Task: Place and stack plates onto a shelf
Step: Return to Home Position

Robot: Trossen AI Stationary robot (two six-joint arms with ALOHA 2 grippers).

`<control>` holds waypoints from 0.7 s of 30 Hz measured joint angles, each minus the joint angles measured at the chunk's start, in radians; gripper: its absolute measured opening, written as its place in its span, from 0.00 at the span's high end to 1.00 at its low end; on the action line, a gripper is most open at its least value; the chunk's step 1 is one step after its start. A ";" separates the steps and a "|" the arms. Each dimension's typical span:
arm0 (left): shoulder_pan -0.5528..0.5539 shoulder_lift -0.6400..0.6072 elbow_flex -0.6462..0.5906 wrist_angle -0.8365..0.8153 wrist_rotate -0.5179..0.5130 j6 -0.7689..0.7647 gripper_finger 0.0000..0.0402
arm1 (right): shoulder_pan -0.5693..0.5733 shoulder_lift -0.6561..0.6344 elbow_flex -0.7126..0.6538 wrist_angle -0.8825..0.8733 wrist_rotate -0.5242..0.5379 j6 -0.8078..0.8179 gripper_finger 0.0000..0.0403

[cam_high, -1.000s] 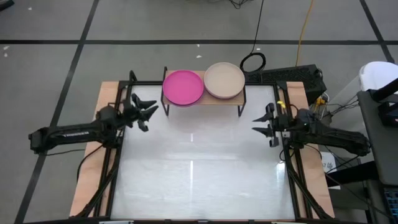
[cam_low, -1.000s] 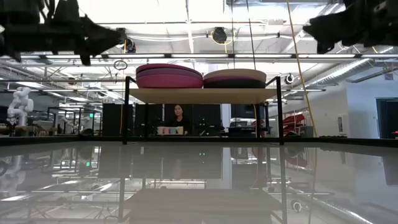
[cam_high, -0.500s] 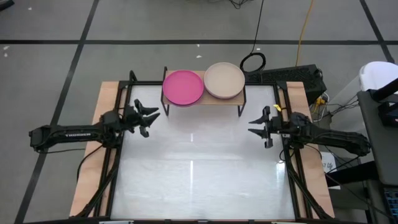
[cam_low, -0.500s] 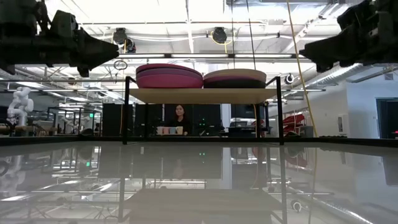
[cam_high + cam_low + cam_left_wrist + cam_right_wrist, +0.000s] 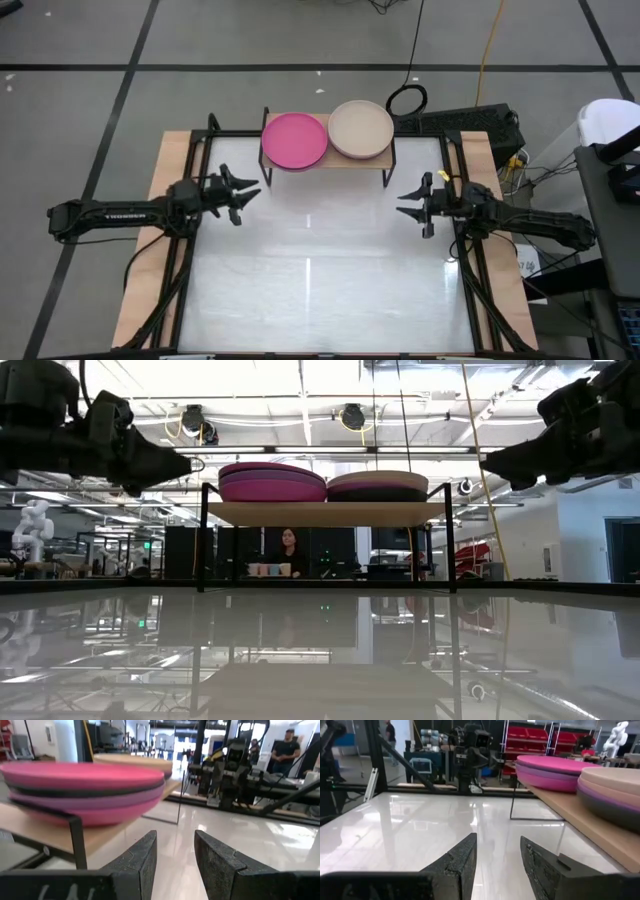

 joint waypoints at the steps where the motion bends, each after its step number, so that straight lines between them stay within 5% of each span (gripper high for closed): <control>1: 0.000 0.000 0.000 -0.013 0.000 -0.003 0.66 | 0.000 0.001 0.000 -0.003 0.001 -0.001 0.67; 21: 0.000 0.000 0.000 -0.206 0.000 -0.049 0.66 | 0.000 0.000 -0.003 -0.084 0.000 0.007 0.67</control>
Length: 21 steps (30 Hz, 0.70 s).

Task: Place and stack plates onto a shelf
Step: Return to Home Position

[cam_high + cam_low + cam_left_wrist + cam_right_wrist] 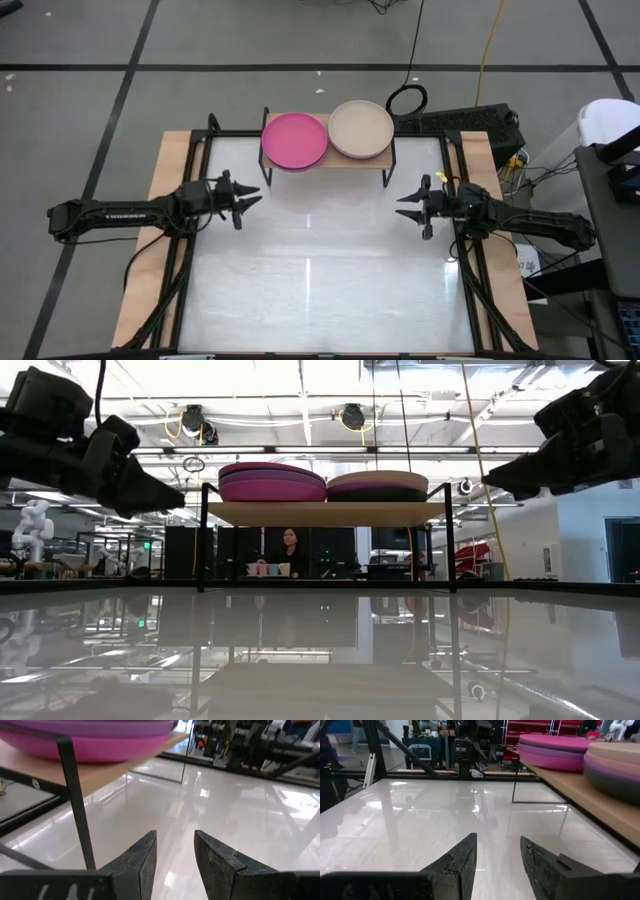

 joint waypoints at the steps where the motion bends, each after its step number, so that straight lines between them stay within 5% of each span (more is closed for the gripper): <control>1: 0.000 0.000 0.000 -0.011 0.000 0.004 0.66 | 0.000 0.000 0.000 -0.006 0.000 0.009 0.67; 21: 0.000 0.000 0.000 -0.140 0.000 -0.003 0.66 | 0.000 0.009 -0.001 -0.043 0.001 0.065 0.67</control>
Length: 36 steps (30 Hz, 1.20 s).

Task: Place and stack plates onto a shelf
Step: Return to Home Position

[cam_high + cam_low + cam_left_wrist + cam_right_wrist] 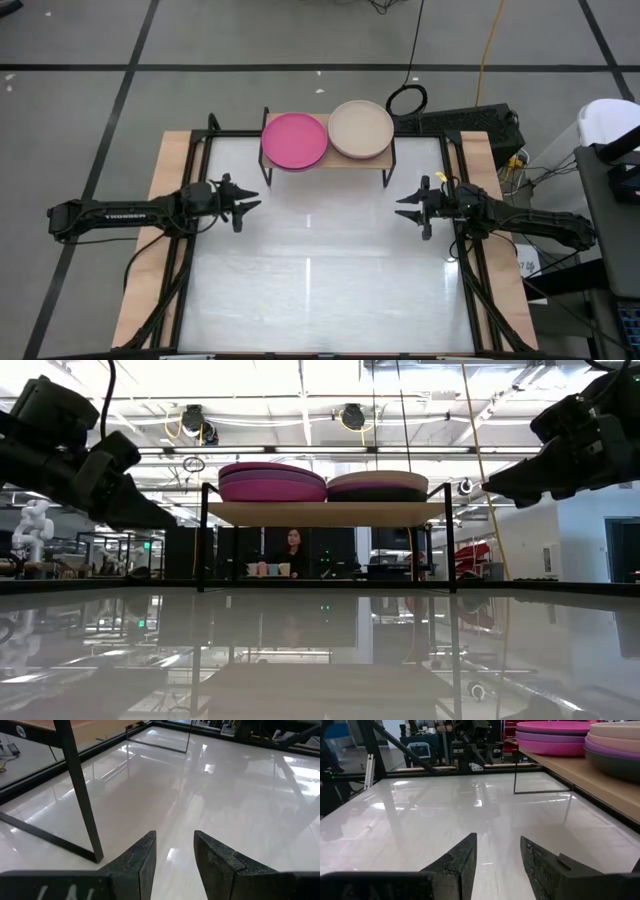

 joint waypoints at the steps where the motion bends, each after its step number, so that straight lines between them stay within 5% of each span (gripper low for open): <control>1: 0.000 0.000 0.000 -0.004 0.000 0.000 0.66 | 0.000 0.000 0.000 0.000 0.000 0.008 0.67; 36: 0.000 0.000 0.000 -0.005 0.000 0.005 0.66 | 0.000 0.000 0.000 0.001 -0.002 0.036 0.67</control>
